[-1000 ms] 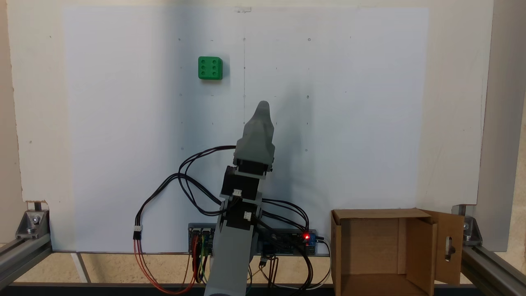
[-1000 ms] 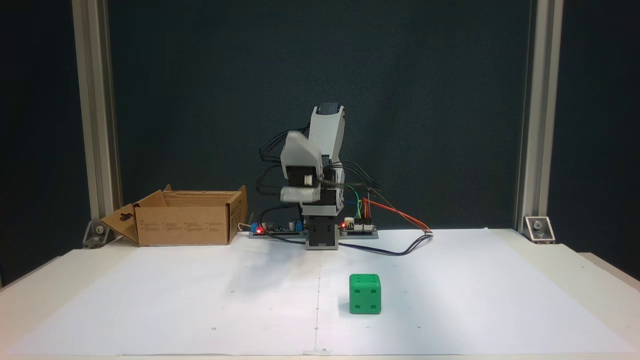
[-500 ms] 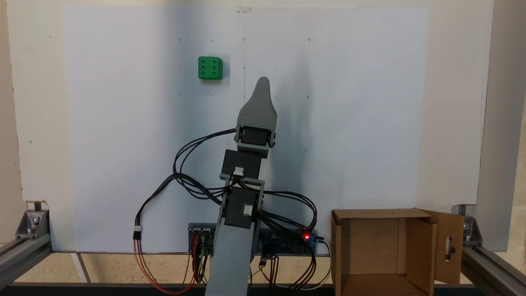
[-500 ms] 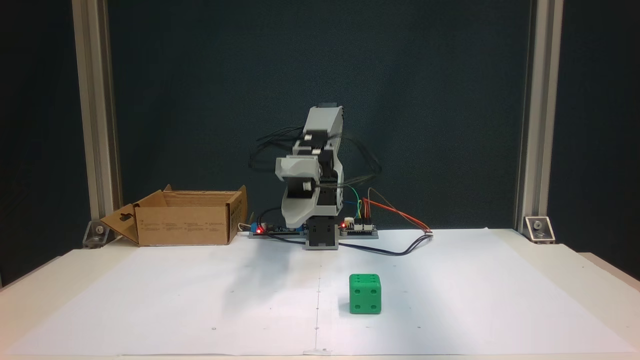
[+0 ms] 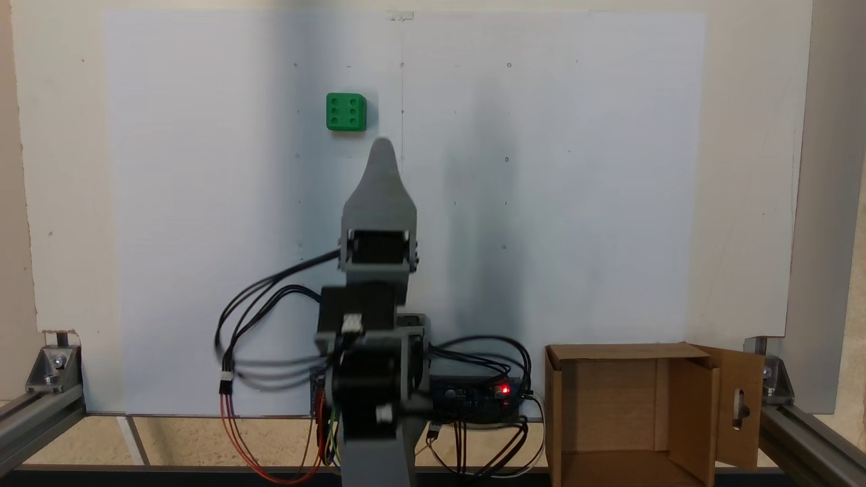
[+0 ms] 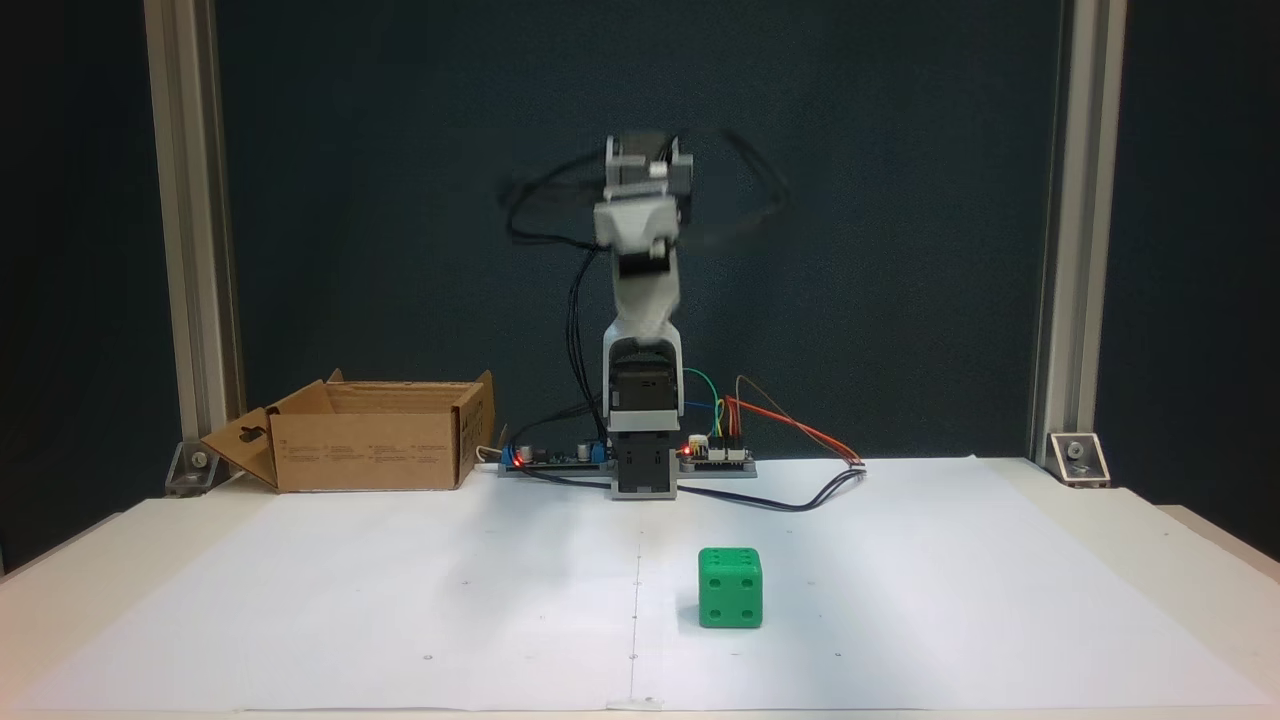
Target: Grasp a green dice and put it in the bin.
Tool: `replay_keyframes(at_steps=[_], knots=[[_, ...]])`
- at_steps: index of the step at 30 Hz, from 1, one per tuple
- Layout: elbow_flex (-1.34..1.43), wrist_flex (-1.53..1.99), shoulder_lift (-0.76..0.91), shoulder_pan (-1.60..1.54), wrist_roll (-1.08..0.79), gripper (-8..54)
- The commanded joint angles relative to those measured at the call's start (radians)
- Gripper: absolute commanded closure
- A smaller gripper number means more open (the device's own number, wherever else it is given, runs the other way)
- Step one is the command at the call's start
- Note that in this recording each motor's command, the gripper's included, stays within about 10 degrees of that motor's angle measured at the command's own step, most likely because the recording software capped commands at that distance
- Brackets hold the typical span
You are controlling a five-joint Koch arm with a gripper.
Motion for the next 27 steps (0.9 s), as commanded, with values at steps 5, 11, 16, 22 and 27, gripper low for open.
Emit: replay_keyframes(at_steps=[5, 11, 16, 22, 27], knots=[[-0.362, 0.412, -0.21, -0.08, 0.14, 2.5], [-0.528, 0.664, -0.44, -0.144, 0.187, 2.5], [-0.657, 0.666, -0.591, -0.178, 0.202, 2.4], [-0.762, 0.664, -0.73, -0.193, 0.215, 2.4], [-0.773, 0.661, -0.808, -0.193, 0.244, 2.3]])
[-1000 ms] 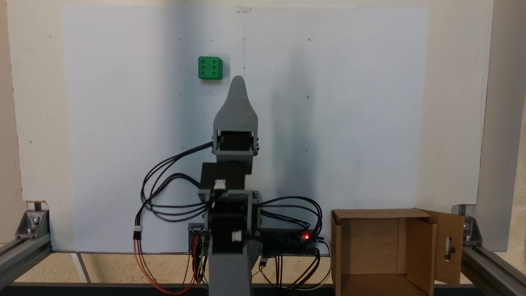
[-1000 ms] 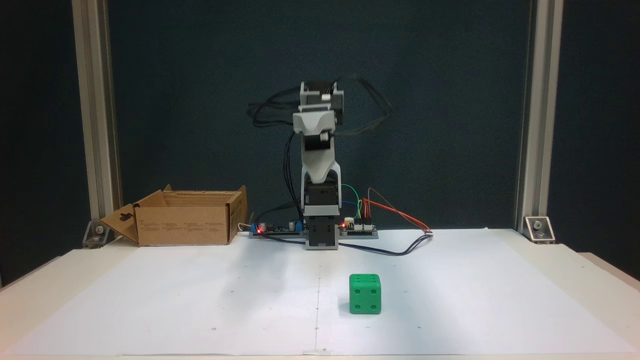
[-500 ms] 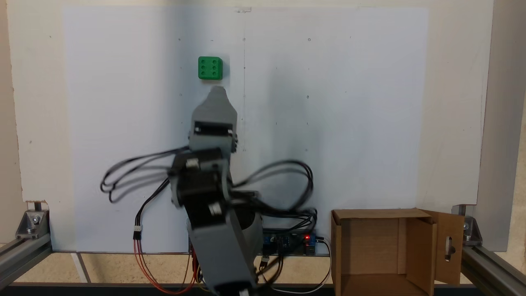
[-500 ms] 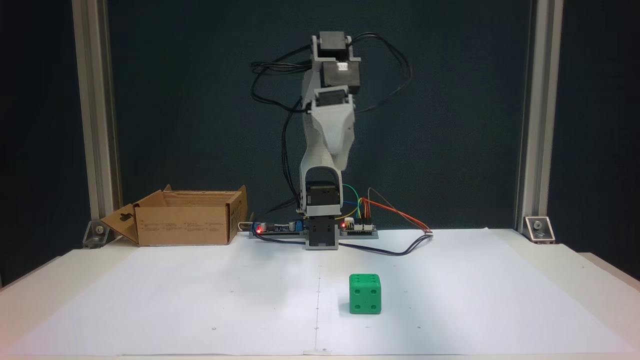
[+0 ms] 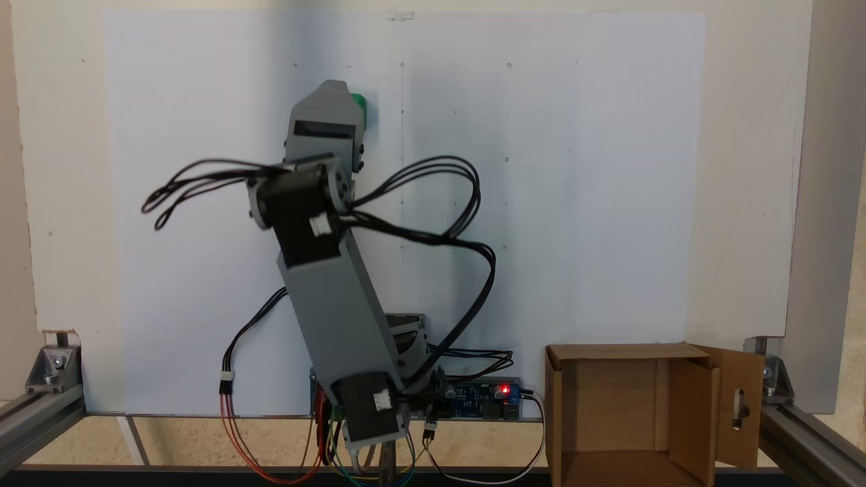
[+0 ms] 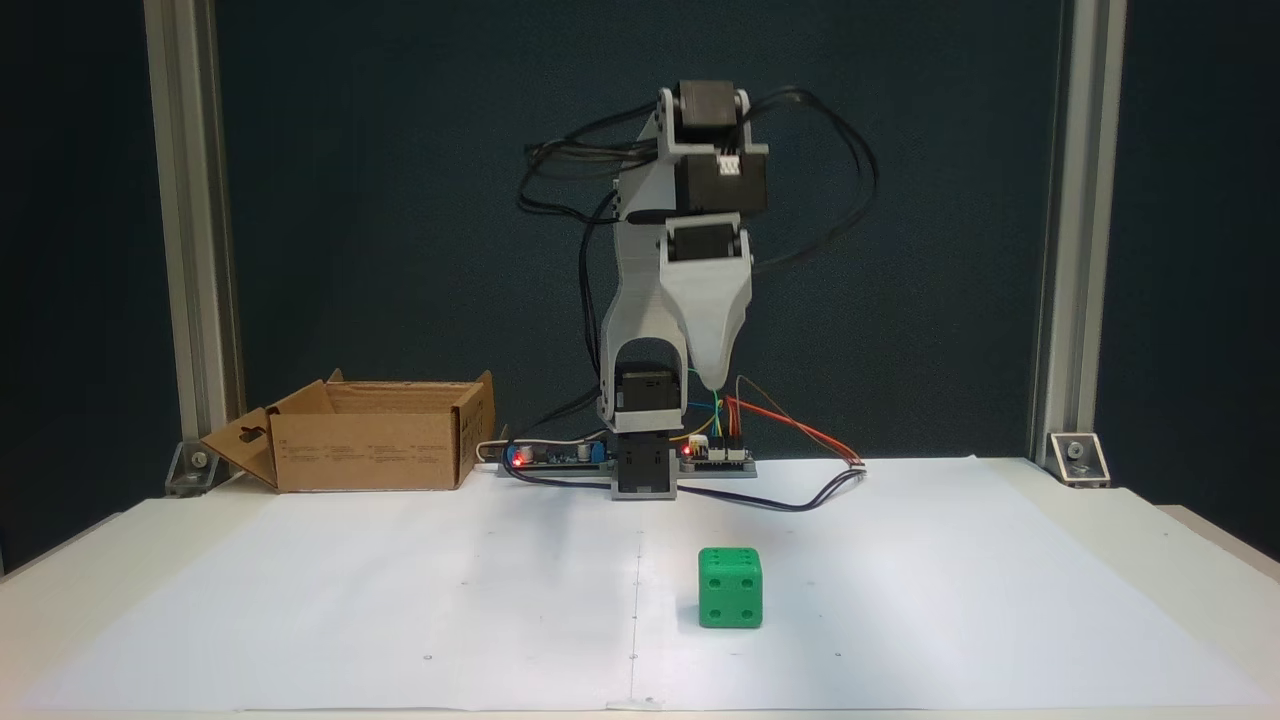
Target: Grasp a green dice and put it in the bin.
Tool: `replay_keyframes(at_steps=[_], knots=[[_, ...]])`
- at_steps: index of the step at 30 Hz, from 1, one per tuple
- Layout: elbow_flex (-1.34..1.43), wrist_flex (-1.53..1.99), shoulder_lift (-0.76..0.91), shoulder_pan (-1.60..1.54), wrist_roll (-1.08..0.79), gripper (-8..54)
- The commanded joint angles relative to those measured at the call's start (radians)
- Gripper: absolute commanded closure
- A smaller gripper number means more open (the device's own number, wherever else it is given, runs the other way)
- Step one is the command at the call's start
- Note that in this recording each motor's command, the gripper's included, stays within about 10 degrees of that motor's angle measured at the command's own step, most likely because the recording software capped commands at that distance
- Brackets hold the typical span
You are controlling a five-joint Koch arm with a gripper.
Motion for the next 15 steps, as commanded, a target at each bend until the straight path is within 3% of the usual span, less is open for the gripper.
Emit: replay_keyframes(at_steps=[1, 15], knots=[[-0.063, 0.017, -0.002, -0.006, 0.078, 2.3], [-0.095, -0.043, -0.077, -0.003, 0.117, 2.0]])
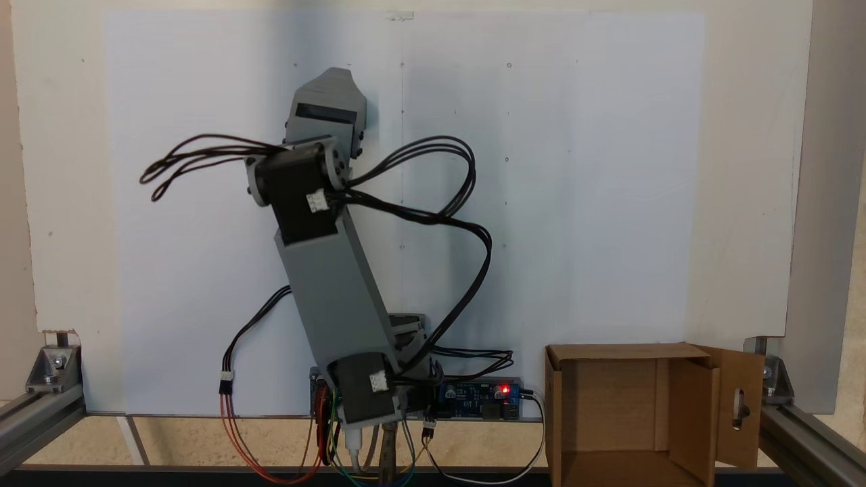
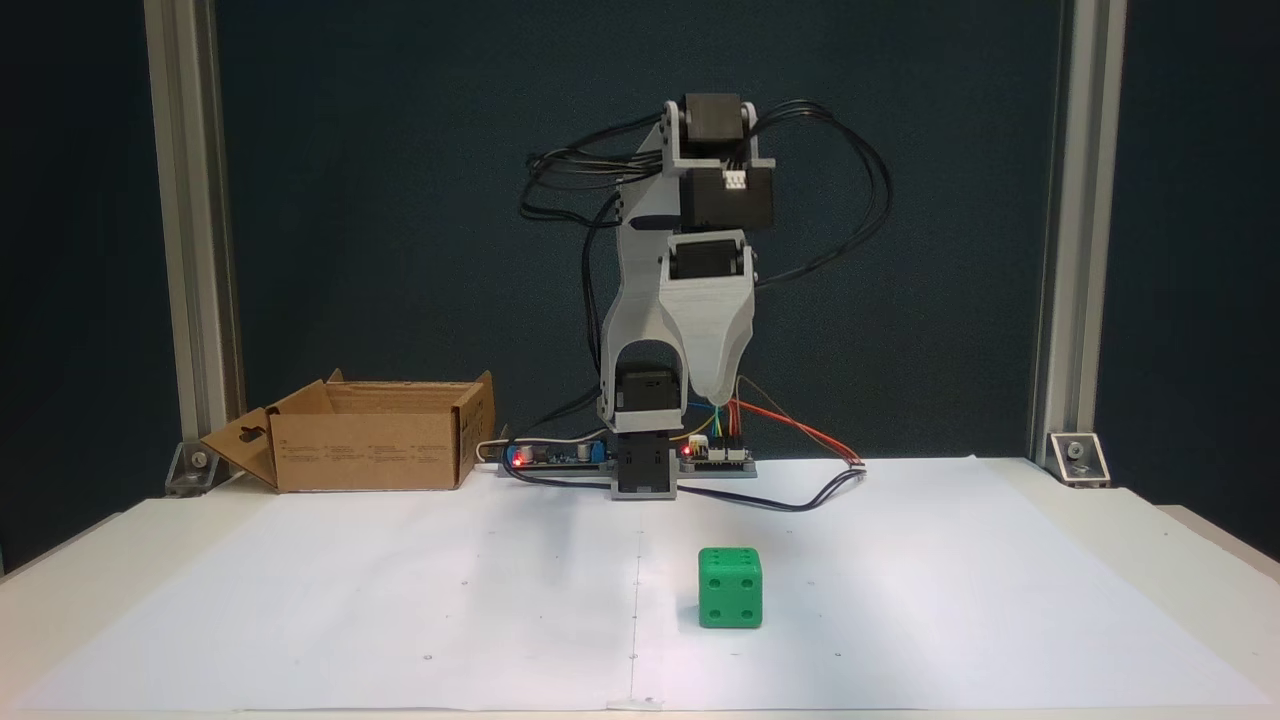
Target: Grasp a green dice and put it in the bin.
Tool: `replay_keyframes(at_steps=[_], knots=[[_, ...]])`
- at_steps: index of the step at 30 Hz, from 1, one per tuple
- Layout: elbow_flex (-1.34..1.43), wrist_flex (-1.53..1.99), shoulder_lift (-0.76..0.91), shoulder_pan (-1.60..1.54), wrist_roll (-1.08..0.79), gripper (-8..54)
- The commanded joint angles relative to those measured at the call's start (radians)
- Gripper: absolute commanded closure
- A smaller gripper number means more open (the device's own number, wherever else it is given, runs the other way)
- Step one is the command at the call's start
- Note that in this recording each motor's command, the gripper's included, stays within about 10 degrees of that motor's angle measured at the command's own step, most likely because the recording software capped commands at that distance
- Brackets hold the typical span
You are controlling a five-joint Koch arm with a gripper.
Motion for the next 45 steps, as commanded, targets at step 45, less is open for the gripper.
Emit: replay_keyframes(at_steps=[45], knots=[[0.196, -0.264, -0.201, -0.006, 0.052, 1.9]])
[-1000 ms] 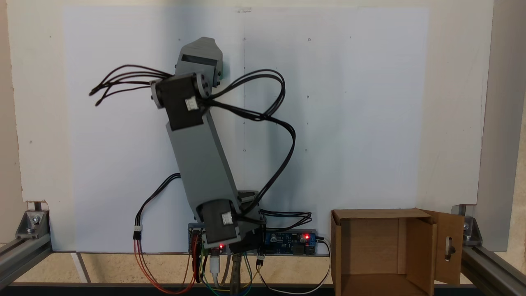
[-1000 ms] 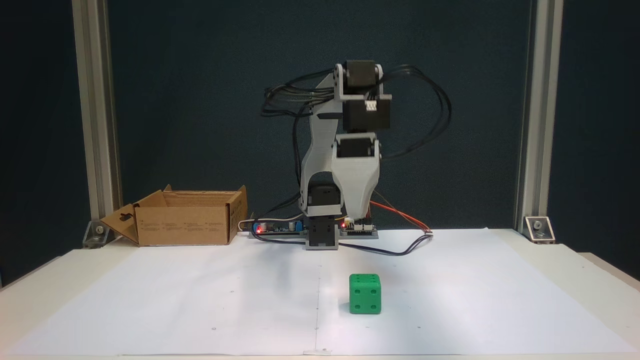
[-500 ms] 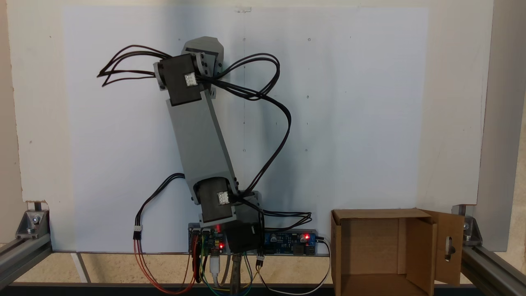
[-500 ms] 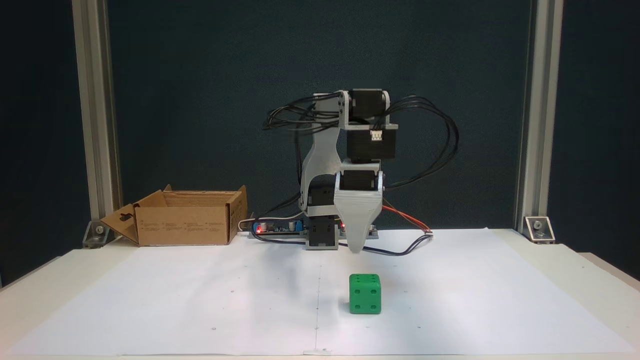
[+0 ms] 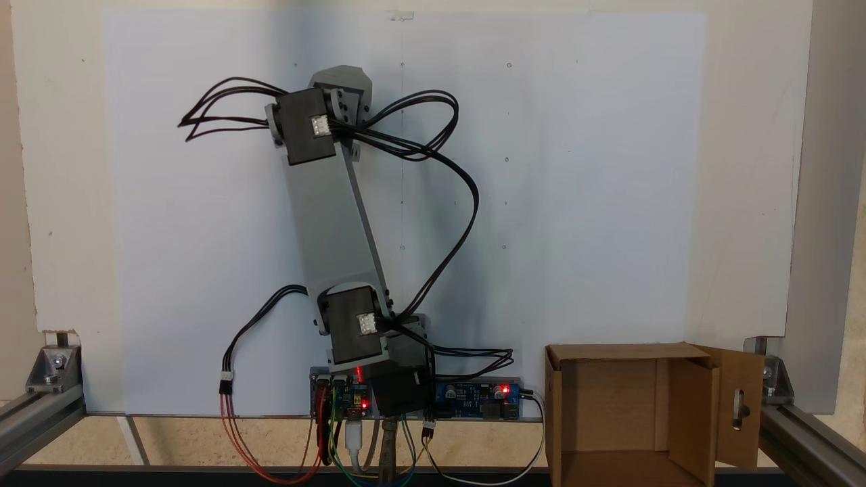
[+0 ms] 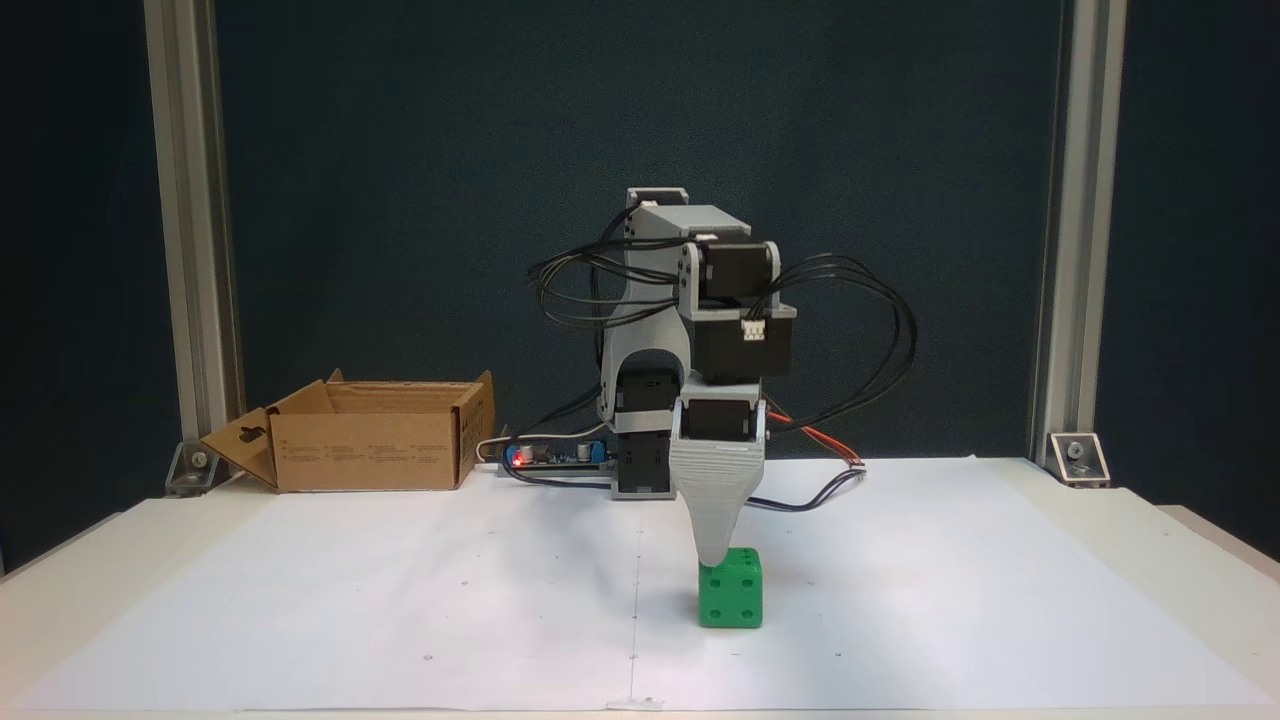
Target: Grasp a green dice and put it in the bin.
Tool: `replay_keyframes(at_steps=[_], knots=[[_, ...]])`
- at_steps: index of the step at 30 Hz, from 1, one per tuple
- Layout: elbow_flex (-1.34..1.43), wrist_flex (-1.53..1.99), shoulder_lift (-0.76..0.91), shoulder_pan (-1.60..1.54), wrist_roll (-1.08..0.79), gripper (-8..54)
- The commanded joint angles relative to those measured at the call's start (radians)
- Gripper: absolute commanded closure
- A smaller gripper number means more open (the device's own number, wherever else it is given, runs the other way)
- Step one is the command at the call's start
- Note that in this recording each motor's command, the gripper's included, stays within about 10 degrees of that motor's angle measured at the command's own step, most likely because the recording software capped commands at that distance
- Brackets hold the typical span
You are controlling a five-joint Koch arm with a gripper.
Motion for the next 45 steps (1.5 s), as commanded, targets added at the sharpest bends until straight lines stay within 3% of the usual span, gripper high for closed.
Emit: replay_keyframes(at_steps=[1, 45], knots=[[-0.017, -0.017, 0.015, -0.011, 0.046, 1.9], [0.101, -0.255, -0.092, -0.026, 0.044, 3.4]])
